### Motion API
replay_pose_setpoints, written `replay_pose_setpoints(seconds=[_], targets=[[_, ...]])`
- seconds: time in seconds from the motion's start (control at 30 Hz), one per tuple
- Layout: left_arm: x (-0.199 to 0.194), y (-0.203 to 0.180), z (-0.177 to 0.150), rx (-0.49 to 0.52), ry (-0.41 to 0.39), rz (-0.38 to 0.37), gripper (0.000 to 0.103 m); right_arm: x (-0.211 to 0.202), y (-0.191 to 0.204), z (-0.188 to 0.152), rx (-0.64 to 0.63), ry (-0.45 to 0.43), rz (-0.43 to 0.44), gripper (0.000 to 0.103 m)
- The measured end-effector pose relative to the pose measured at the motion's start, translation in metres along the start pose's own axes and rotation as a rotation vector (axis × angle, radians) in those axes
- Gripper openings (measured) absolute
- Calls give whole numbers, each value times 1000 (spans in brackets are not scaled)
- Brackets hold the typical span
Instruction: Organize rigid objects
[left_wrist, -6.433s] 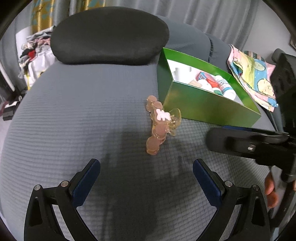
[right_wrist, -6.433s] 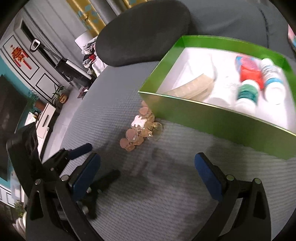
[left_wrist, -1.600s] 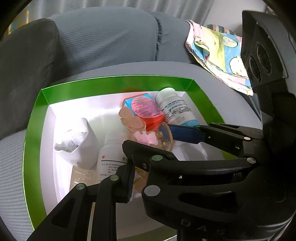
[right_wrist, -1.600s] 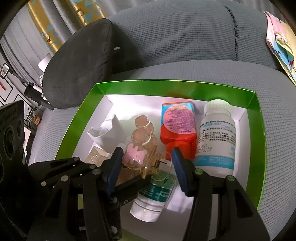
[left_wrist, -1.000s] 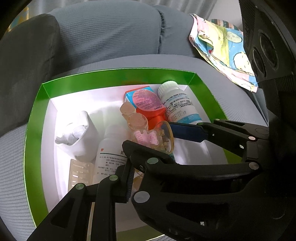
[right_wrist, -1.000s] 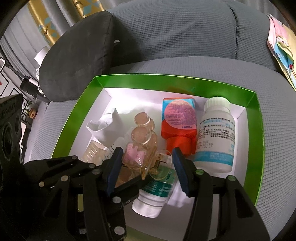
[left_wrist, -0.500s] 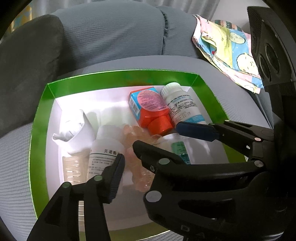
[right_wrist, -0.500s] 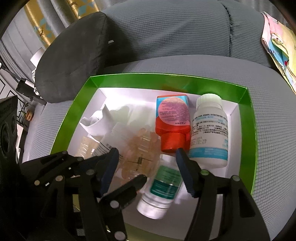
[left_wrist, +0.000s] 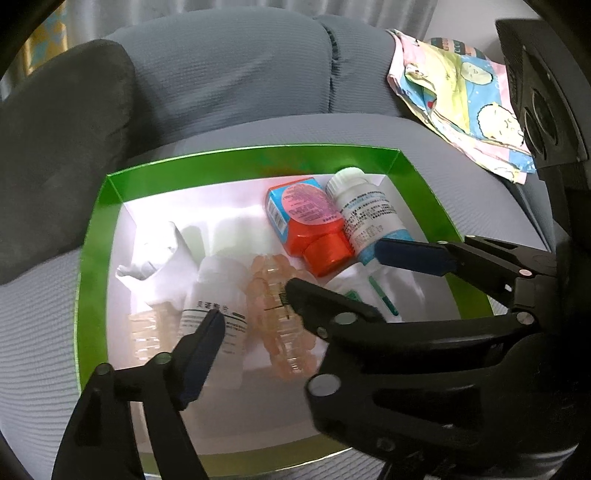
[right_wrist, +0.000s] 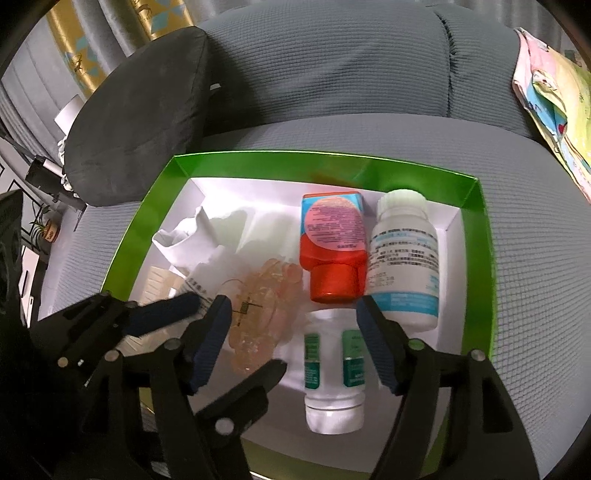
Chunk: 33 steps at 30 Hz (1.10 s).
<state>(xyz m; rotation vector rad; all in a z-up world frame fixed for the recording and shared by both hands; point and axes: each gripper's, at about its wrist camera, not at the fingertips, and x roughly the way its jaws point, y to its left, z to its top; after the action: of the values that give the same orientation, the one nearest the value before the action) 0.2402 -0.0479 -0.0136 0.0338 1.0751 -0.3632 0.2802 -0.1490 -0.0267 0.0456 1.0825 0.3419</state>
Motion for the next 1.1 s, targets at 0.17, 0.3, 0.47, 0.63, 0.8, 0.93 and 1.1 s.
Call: replay_pose_setpoints(seconds=[0.17, 0.3, 0.47, 0.63, 0.8, 0.93, 1.1], targets=[[-3, 3, 0, -12, 3, 3, 78, -9, -4, 2, 7, -11, -11, 75], [-6, 4, -2, -12, 4, 20, 81, -14, -7, 3, 15, -15, -17, 76], [-9, 6, -3, -19, 2, 36, 83, -18, -7, 2, 16, -20, -31, 86], [-11, 8, -3, -26, 6, 60, 86, -22, -5, 2, 12, -22, -39, 87], [-17, 10, -5, -28, -2, 88, 94, -28, -4, 3, 9, -41, -60, 98], [-22, 13, -7, -40, -7, 102, 94, -34, -5, 3, 6, -54, -86, 101], [-32, 15, -12, -41, -18, 127, 95, -48, -6, 2, -11, -96, -163, 102]])
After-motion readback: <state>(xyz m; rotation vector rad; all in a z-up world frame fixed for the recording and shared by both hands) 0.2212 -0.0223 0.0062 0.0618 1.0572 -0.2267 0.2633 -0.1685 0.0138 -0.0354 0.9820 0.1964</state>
